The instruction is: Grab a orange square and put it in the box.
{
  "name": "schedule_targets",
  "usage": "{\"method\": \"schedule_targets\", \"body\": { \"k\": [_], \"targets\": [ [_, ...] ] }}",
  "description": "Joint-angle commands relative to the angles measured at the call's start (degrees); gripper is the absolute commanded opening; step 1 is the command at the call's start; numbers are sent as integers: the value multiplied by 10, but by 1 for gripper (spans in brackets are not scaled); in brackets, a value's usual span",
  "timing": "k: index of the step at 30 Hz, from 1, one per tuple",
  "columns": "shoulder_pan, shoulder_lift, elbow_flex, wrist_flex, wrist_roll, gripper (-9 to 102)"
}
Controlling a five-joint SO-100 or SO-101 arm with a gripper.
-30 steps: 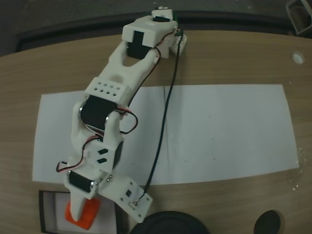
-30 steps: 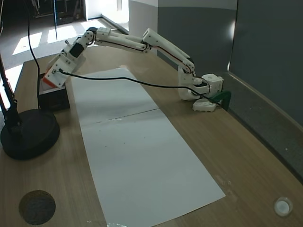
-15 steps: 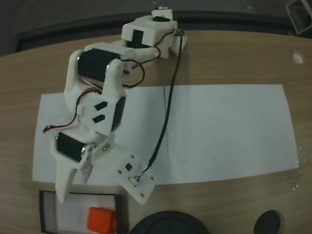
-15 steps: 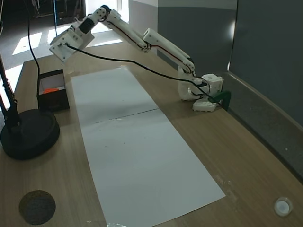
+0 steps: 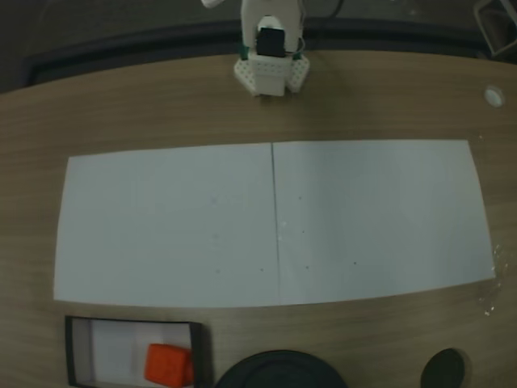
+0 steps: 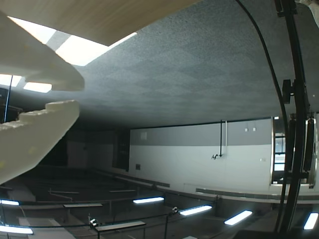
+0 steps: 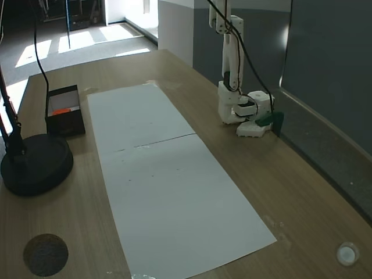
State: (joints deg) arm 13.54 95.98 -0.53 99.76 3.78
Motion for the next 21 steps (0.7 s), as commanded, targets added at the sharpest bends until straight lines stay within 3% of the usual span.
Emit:
{"method": "schedule_targets", "body": {
  "k": [1, 10, 21],
  "targets": [
    [-11, 150, 134, 0, 2, 0],
    [-91, 525, 618, -12, -1, 0],
    [-89, 912, 1129, -139, -77, 0]
  ]
}}
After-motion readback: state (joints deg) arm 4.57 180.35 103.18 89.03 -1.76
